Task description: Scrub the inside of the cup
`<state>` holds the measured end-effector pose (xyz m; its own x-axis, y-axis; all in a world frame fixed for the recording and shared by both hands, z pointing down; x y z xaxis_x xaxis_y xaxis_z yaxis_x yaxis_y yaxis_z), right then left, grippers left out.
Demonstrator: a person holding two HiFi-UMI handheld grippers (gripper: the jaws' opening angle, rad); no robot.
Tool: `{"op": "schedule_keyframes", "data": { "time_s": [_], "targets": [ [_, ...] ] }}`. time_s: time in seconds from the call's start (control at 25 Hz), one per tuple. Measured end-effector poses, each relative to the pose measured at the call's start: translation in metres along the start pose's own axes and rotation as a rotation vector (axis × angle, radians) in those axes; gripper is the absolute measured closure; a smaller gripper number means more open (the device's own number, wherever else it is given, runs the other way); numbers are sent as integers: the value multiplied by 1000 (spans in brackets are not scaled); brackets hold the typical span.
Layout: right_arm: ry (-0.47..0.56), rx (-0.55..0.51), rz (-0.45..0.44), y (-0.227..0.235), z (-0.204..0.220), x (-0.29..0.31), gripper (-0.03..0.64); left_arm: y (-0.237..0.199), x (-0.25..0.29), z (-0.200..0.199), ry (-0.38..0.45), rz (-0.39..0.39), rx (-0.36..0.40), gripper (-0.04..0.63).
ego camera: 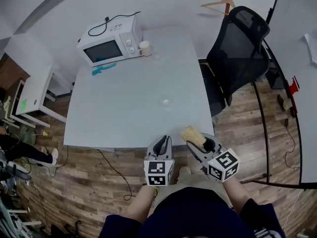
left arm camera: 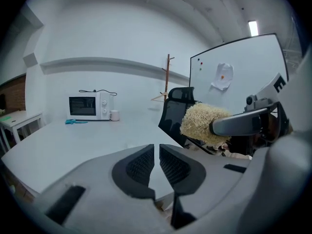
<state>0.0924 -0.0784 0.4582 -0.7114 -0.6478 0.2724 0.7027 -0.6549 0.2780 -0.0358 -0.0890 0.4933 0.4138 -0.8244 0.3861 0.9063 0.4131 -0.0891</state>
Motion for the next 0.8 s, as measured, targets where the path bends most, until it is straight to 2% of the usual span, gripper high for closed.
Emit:
{"op": "schedule_keyframes", "data": {
  "time_s": [0.32, 0.8],
  "targets": [
    [9, 28, 42, -54, 23, -30, 437, 11, -68, 26, -13, -3, -34, 569],
    [51, -7, 64, -140, 40, -80, 437, 29, -165, 62, -16, -6, -78, 572]
  ]
}}
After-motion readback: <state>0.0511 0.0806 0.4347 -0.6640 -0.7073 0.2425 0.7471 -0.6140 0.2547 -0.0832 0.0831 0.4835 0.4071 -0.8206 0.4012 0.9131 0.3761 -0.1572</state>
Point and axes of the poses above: the fingertips, and each gripper's own axes: x forward along the fingers, y to its right, z out of its underside, the point moved 3 cm from there along -x, backward along the fingers, and after that the axes turned 3 degrees about z, right-handed, at the moved point
